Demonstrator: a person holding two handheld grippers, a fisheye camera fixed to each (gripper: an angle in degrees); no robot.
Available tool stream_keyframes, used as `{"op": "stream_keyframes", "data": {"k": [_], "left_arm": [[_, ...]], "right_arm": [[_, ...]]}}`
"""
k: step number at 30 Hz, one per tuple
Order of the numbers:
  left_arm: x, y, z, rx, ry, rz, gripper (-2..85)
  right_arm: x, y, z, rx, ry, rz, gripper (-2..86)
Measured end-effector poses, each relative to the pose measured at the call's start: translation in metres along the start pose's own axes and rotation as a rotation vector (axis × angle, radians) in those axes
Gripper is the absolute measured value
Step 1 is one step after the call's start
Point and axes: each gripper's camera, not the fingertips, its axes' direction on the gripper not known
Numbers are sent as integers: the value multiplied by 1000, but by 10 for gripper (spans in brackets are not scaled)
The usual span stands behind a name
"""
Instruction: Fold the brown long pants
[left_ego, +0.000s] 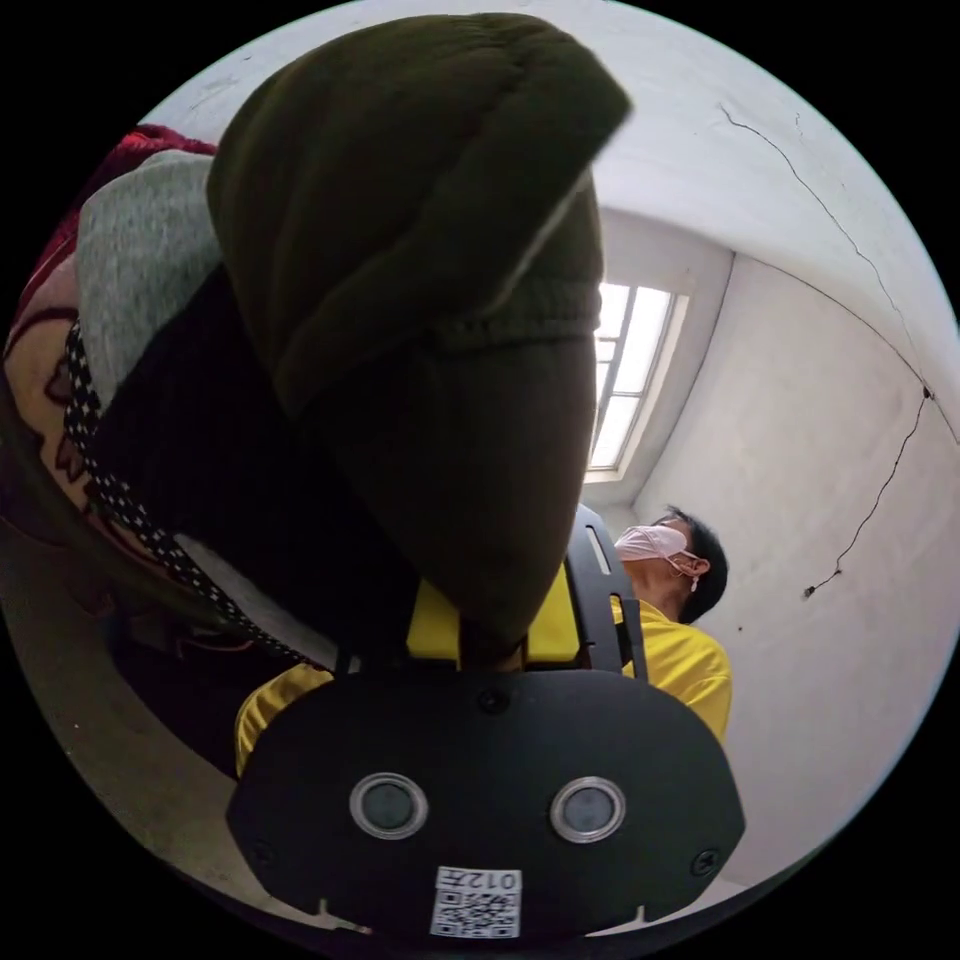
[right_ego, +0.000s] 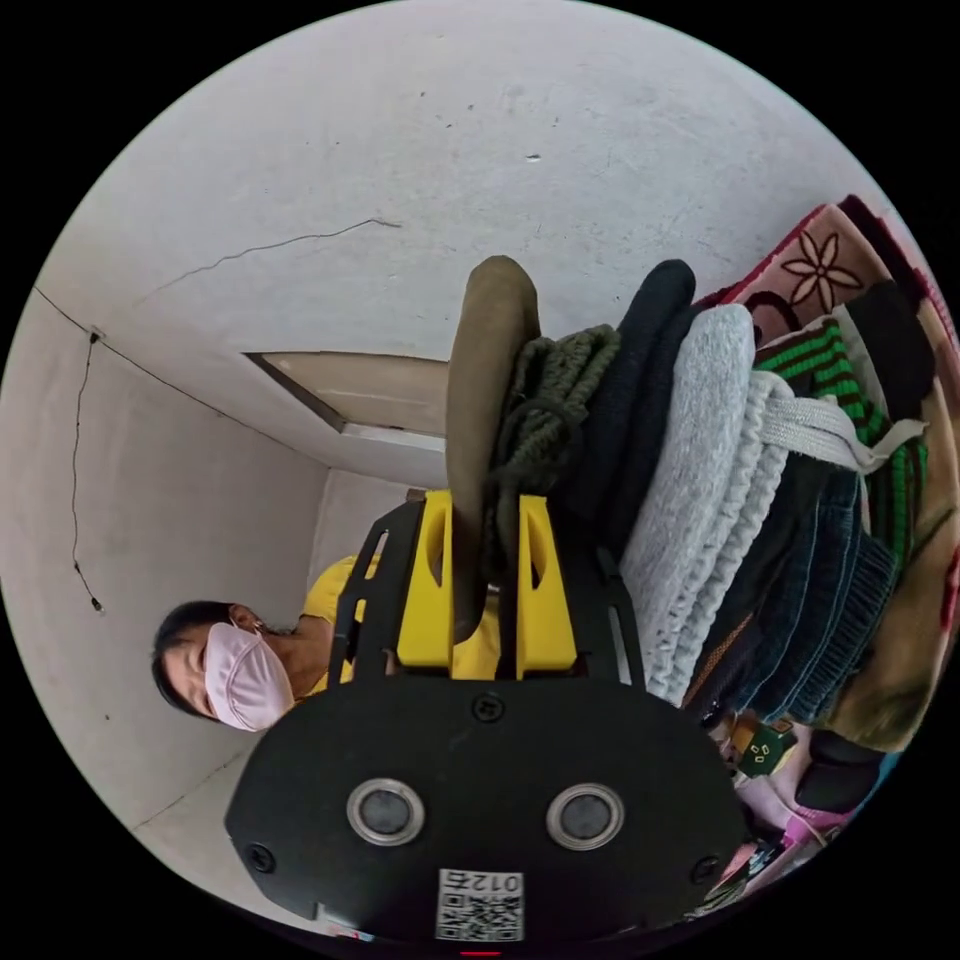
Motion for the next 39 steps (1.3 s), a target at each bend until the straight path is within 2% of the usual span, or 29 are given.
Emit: {"op": "stream_keyframes", "data": {"k": [8,14,18,20,26,29,31,33,36,38,39], "left_arm": [[-14,17,6,-5,8,127,132],[-20,34,9,-16,5,139,132],[-22,41,10,-28,15,156,133],[-21,44,10,-33,13,166,134],[-17,58,5,-58,9,202,138],[-10,61,3,-84,-7,214,139],[-7,63,2,-97,-2,213,140],[-7,66,-1,-99,11,206,141],[-4,71,-4,-103,20,206,141],[1,73,-6,-109,10,209,141],[6,75,-8,-104,3,212,141]], "right_arm": [[24,22,-14,71,-83,2,92],[9,45,-19,149,-21,12,89],[24,63,-26,244,-145,28,94],[17,67,-26,273,-137,9,98],[-55,93,-37,407,97,-22,98],[-121,103,-40,522,244,-119,94],[-163,87,-21,436,469,-111,110],[-172,71,-3,341,577,-46,128],[-161,53,24,201,476,46,130],[-164,52,33,218,560,89,105],[-178,56,36,250,533,19,77]]}}
